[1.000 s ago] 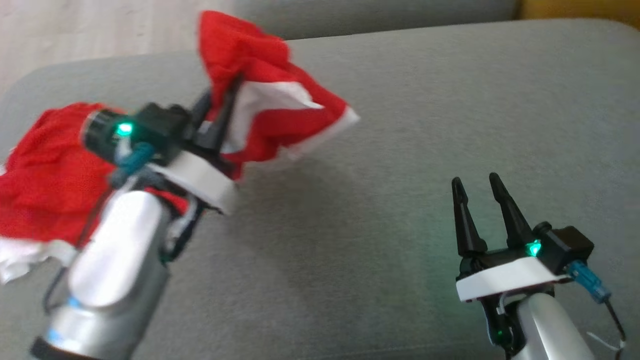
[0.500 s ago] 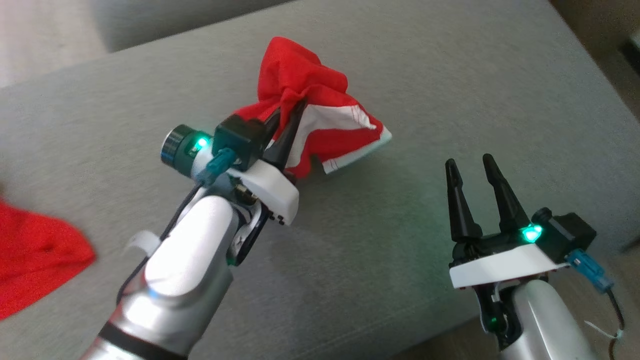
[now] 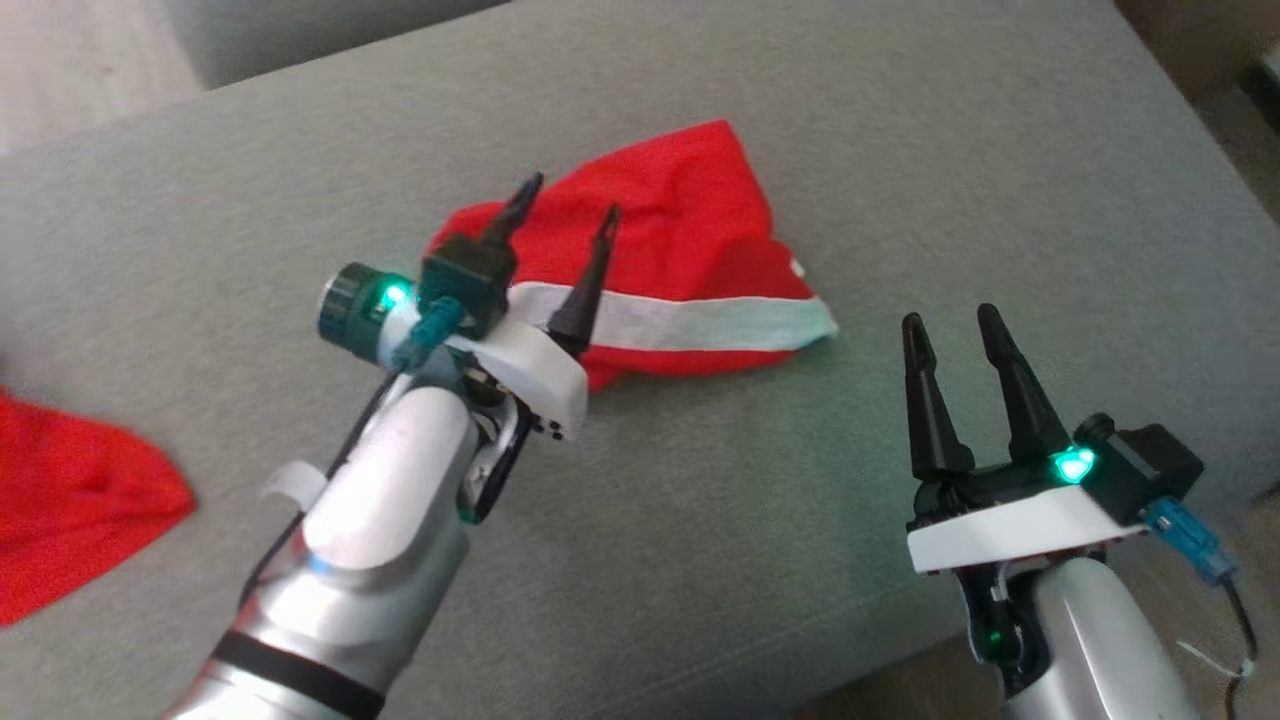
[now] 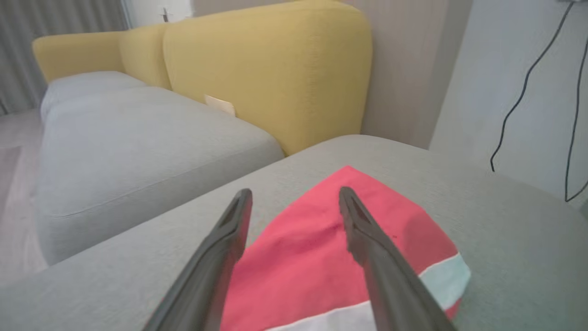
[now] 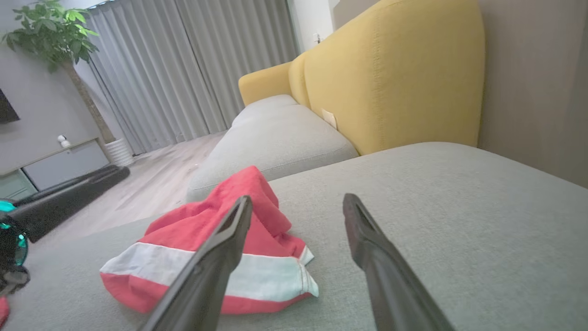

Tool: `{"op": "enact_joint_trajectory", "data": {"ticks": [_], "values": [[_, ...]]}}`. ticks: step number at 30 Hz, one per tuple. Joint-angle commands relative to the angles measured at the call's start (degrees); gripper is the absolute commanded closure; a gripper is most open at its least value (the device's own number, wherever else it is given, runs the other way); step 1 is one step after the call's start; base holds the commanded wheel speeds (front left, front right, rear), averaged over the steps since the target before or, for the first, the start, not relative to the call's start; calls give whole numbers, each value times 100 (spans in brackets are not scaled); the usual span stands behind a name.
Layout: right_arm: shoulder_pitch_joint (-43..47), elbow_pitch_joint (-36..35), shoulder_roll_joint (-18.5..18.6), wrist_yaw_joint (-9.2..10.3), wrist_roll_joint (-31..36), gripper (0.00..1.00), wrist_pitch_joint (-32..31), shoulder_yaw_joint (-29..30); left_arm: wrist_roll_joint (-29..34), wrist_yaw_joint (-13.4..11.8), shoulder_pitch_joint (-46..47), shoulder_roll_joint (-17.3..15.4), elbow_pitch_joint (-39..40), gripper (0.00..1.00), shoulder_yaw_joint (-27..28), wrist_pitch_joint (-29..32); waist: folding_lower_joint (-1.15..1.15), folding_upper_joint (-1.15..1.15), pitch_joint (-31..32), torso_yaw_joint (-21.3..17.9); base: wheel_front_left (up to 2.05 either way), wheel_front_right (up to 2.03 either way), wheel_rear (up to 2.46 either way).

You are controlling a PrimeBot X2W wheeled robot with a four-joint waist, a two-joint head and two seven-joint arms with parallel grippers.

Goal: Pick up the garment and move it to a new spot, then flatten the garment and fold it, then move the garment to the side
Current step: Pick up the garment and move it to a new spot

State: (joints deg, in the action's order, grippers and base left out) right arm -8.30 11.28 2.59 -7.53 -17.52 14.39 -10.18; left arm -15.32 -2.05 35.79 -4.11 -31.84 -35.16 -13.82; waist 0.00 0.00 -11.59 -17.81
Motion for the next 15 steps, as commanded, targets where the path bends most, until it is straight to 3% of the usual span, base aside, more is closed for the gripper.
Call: {"op": "enact_joint_trajectory", "data": {"ticks": [1,15], "values": [[-116,-179,29,4,70,0,61,-94,-25,-55,240,-132,203,0,276,-75,0,0,131,256,0,0,0],[180,2,29,4,385,0,61,198,105,-379,-1331,-702,1809,0,1107,-117,0,0,696,1410,0,0,0]]}}
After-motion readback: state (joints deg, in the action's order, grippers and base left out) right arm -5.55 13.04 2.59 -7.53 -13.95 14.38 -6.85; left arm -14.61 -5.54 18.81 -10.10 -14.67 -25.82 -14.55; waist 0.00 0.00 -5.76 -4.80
